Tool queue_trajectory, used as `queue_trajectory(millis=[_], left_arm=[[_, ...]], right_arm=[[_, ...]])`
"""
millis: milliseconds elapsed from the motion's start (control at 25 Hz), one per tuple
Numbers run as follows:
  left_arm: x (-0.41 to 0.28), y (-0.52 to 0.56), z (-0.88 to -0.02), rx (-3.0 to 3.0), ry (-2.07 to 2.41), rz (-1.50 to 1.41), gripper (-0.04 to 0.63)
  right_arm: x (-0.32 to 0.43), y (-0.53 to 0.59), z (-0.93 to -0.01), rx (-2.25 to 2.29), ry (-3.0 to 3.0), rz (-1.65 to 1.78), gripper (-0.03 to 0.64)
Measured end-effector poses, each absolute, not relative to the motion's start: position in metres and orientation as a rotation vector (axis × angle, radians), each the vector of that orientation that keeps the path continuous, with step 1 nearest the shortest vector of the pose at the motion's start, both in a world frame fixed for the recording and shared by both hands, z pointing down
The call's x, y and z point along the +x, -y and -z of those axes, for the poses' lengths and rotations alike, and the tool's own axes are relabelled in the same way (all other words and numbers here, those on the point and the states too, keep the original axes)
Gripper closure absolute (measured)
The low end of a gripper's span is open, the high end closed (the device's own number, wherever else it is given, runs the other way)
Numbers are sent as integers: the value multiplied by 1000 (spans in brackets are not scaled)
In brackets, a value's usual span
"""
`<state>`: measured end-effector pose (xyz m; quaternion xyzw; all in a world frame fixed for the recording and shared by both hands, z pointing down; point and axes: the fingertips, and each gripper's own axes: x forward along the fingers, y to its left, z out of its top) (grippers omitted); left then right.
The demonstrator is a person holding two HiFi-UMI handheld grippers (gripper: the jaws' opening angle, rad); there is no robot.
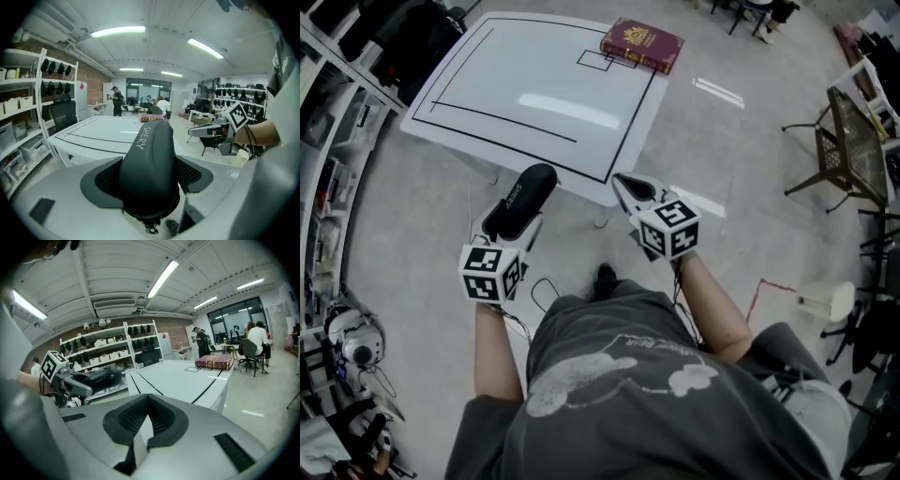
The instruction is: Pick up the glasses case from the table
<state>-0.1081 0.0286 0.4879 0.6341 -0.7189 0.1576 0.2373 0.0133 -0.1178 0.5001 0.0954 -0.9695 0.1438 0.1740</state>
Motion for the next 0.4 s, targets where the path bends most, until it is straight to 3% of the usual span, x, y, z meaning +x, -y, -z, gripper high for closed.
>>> queue_trajectory(millis=[400], left_arm=[[-94,-80,-492,1767,1931,-385,256]], right_arm=[[27,64,-491,335,2732,-398,618]])
